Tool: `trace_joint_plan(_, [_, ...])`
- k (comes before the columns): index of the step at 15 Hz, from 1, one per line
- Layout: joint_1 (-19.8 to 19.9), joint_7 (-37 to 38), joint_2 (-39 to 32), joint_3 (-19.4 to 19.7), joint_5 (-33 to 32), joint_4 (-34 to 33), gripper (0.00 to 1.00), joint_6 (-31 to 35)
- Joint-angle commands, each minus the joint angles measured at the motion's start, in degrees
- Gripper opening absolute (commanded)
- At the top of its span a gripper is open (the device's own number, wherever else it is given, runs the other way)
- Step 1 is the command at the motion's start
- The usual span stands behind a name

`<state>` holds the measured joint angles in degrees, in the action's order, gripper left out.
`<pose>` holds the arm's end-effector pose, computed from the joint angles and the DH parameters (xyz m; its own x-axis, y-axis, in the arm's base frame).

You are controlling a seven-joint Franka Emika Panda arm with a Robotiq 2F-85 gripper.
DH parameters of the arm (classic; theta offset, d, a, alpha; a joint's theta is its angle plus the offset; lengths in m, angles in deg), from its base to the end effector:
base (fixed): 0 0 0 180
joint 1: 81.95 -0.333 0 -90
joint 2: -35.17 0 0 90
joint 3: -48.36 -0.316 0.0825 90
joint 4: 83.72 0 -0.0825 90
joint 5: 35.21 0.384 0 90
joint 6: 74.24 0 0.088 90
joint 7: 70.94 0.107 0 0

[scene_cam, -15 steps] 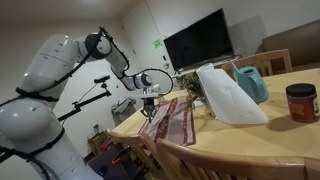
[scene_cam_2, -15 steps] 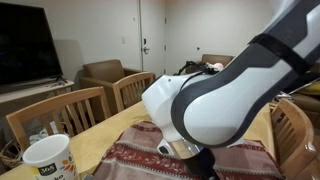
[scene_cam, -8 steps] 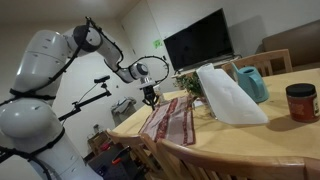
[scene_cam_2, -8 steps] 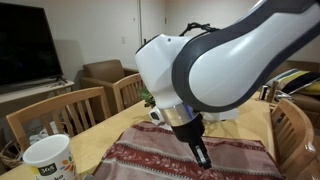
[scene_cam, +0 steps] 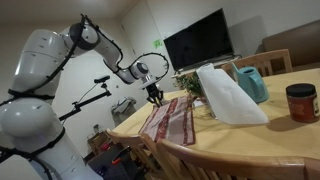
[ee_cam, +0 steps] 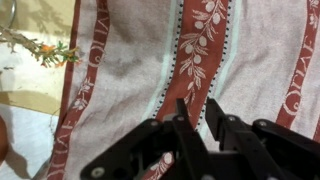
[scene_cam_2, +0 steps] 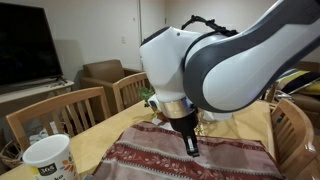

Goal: Straighten the red cloth

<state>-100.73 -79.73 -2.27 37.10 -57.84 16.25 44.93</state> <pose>0.5606 0.2930 0.1850 0.5999 0.7312 -0.3247 0.7909 -0.6031 0.1032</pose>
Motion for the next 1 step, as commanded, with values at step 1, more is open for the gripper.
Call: trace_joint_plan(1, [-0.5, -0.2, 0.0, 0.5, 0.4, -0.2, 0.28, -0.1])
